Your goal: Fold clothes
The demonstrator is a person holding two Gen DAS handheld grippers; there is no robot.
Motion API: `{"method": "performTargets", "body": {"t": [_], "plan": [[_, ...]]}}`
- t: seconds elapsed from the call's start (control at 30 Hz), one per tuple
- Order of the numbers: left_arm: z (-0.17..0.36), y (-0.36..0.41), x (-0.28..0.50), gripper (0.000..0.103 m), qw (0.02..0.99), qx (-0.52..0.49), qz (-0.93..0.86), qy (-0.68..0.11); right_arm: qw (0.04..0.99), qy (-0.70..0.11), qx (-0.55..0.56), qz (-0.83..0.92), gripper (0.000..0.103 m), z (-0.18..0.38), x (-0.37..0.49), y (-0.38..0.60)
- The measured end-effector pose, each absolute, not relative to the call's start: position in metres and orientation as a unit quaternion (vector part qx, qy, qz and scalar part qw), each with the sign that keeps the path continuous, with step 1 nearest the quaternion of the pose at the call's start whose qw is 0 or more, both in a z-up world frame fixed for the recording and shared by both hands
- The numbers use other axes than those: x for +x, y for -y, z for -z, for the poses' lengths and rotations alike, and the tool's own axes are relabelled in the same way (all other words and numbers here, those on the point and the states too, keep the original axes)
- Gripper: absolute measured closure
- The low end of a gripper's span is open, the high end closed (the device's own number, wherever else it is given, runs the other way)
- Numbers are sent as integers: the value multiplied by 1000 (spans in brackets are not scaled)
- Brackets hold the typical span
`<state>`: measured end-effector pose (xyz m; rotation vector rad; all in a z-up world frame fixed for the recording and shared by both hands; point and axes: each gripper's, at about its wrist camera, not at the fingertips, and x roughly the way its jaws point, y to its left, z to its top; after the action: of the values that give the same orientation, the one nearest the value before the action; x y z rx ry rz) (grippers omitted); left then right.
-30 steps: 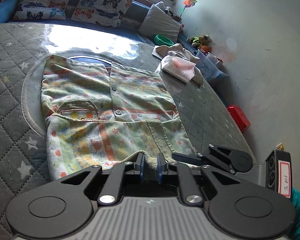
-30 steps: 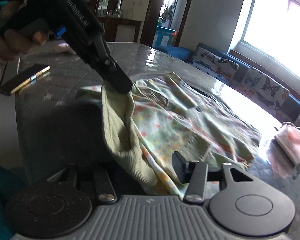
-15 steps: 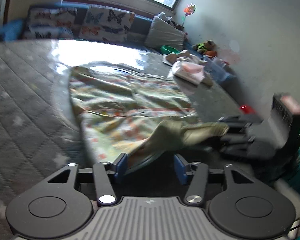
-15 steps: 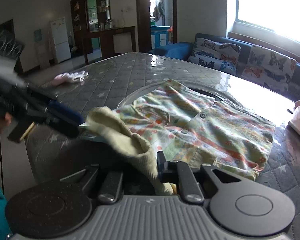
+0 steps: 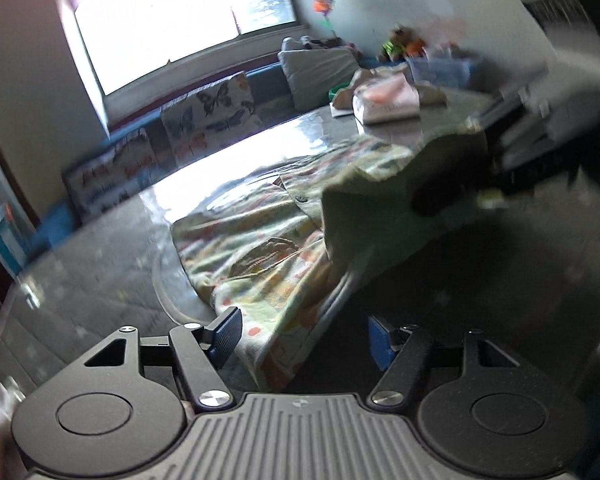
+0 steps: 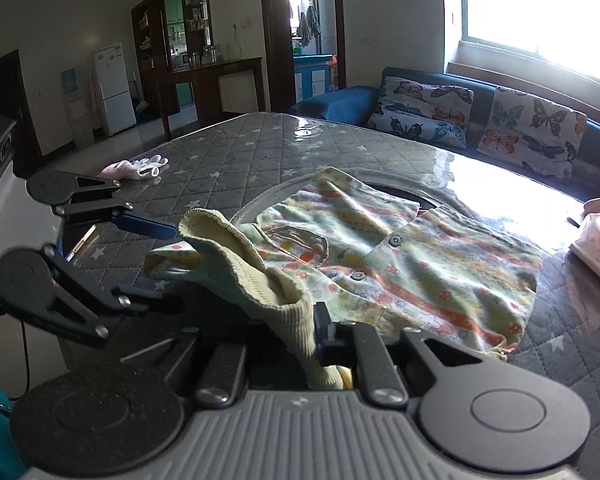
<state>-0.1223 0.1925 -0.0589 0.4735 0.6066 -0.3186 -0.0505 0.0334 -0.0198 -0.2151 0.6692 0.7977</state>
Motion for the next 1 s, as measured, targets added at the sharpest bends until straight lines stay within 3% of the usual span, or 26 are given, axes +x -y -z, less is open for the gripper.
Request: {"method": "performTargets", "body": {"t": [0.03, 0.13, 0.2, 0.3, 0.73, 1.0], "plan": [[63, -189, -123, 37, 911, 250, 150, -291, 862, -319, -103, -380, 92, 20, -51, -34], [73, -184, -121, 57, 901, 294, 138, -288, 863, -315, -107, -379, 93, 21, -51, -34], [77, -186, -120, 78, 897, 303, 135, -293, 864, -311, -109, -380, 94, 21, -53, -34], [75, -192, -118, 93, 898, 298, 139, -293, 865, -304, -112, -384, 95, 20, -58, -34], [44, -196, -162, 96, 882, 293, 230, -287, 850, -293, -127, -420, 97, -7, -107, -11], [18, -207, -195, 96, 864, 209, 313, -335, 816, -325, -145, -455, 97, -44, -150, 1]]}}
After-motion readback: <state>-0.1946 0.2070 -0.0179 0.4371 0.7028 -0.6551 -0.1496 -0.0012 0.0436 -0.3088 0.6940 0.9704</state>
